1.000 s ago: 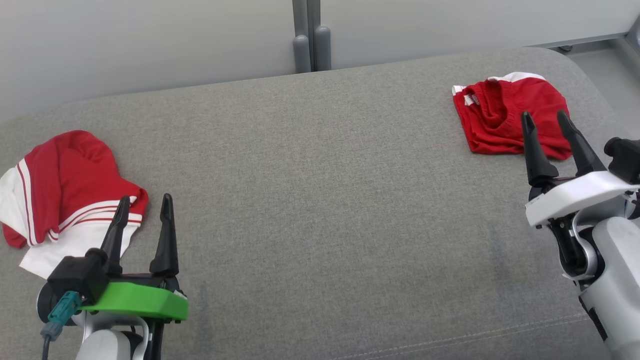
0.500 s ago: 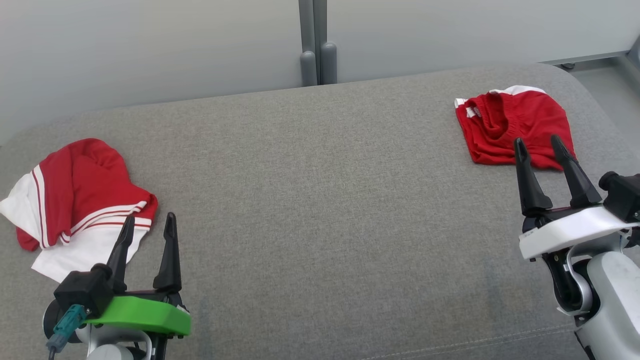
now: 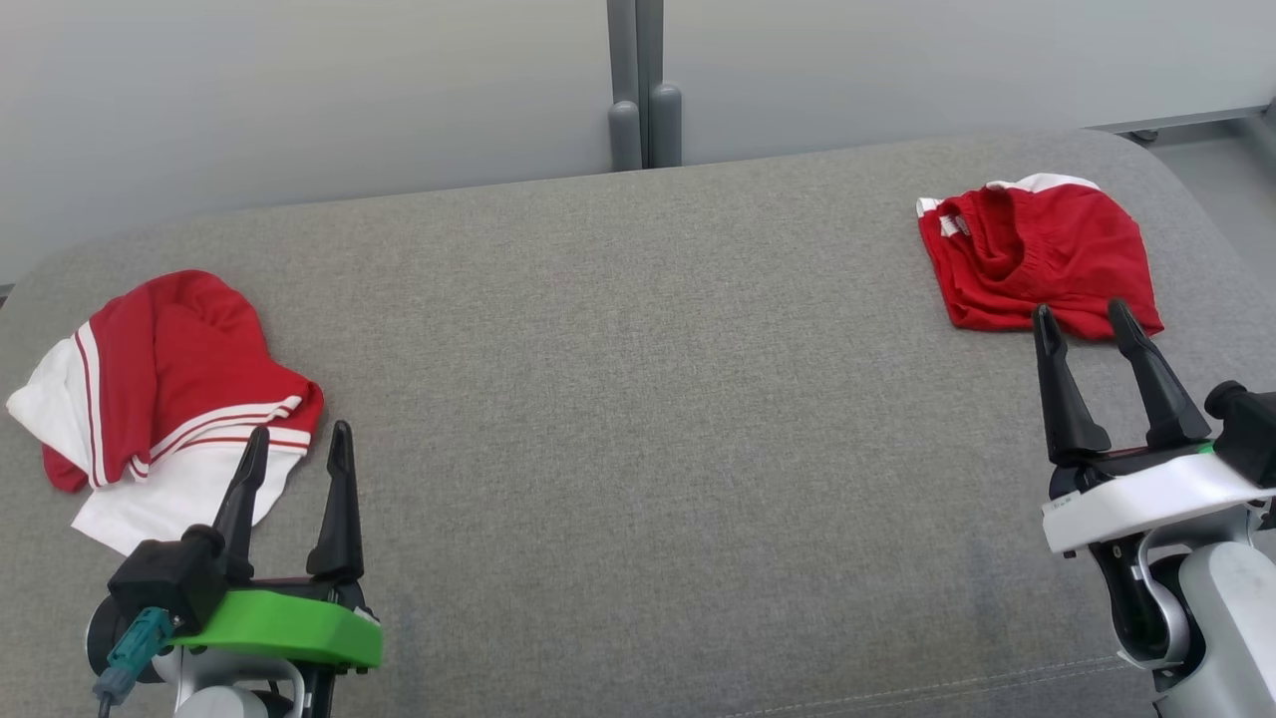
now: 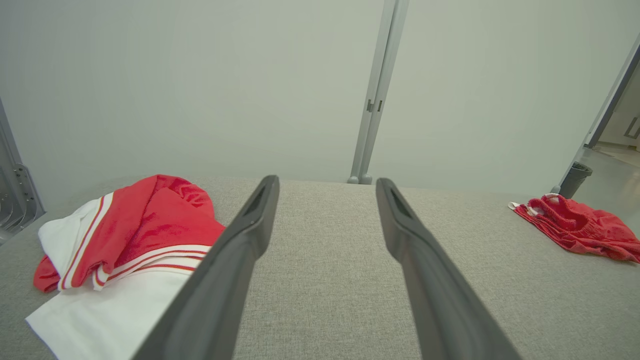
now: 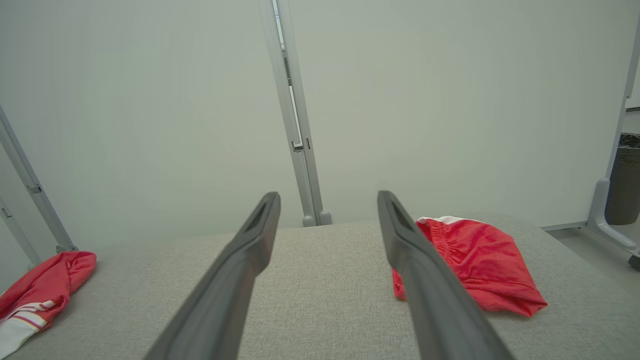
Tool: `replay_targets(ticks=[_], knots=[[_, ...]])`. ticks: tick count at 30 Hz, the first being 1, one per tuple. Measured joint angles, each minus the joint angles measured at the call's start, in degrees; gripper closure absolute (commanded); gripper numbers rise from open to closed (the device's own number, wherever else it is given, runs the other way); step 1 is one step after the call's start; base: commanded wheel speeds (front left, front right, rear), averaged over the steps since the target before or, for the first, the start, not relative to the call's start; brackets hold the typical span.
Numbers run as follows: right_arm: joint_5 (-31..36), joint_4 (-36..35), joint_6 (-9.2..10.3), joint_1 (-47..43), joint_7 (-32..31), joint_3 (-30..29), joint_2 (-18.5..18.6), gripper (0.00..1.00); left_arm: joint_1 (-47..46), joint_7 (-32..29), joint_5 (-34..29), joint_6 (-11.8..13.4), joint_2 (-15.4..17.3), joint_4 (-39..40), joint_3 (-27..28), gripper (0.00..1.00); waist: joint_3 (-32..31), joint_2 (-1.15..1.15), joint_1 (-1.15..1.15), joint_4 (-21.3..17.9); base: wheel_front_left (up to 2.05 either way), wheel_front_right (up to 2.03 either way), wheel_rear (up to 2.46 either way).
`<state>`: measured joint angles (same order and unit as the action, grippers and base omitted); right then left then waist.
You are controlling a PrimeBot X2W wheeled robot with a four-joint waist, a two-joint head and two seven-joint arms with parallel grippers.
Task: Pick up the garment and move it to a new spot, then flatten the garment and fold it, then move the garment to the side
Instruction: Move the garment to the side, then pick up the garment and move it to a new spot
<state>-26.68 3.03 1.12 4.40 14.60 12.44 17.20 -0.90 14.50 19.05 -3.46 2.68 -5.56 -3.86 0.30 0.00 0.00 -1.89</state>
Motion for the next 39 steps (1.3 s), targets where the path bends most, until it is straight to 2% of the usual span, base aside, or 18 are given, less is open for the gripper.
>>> replay_targets(ticks=[13,28,39], knots=[[1.5,-2.1,-0.12,-2.0,0.0,-1.7,-1.3,0.0,0.0,0.0,0.0,0.2,0.0,0.3,0.0,0.0,0.3,0.0,0.0,0.4,0.0,0.0,0.0],[2.5,-3.1,-1.2,-4.0,0.0,-3.0,-2.7,0.0,0.0,0.0,0.0,0.5,0.0,0.3,-0.3,0.0,0.5,0.0,0.0,0.5,0.0,0.0,0.0],[3.0,-4.0,-2.18,-5.0,0.0,-4.5,-2.9,0.0,0.0,0.0,0.0,0.5,-0.1,-1.1,-1.7,0.0,0.8,0.0,0.0,3.8,0.0,0.0,0.0]])
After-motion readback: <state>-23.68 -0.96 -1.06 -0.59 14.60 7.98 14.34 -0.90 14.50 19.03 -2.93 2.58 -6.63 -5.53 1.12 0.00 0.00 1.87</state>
